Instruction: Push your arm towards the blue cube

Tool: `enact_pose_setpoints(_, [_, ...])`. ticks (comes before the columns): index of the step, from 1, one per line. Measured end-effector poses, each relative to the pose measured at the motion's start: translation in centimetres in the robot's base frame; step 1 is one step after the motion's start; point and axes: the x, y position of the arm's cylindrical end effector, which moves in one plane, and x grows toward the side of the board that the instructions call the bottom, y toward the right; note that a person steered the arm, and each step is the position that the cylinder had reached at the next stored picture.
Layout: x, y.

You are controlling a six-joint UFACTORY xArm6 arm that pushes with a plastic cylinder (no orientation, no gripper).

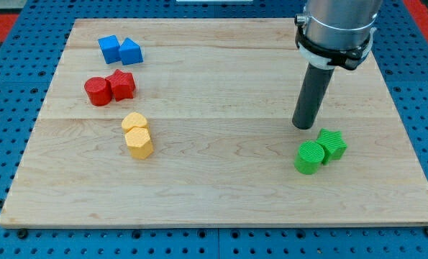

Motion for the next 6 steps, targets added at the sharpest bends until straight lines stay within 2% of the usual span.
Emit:
enact_pose_setpoints(1, [0.0, 0.0])
enact_pose_setpoints(2, [-2.0, 0.2])
enact_pose_setpoints(3, [-7.3, -7.7])
enact_pose_setpoints(4, [-10.6, -17.2])
enact_pose_setpoints(6, [-12.1, -31.2])
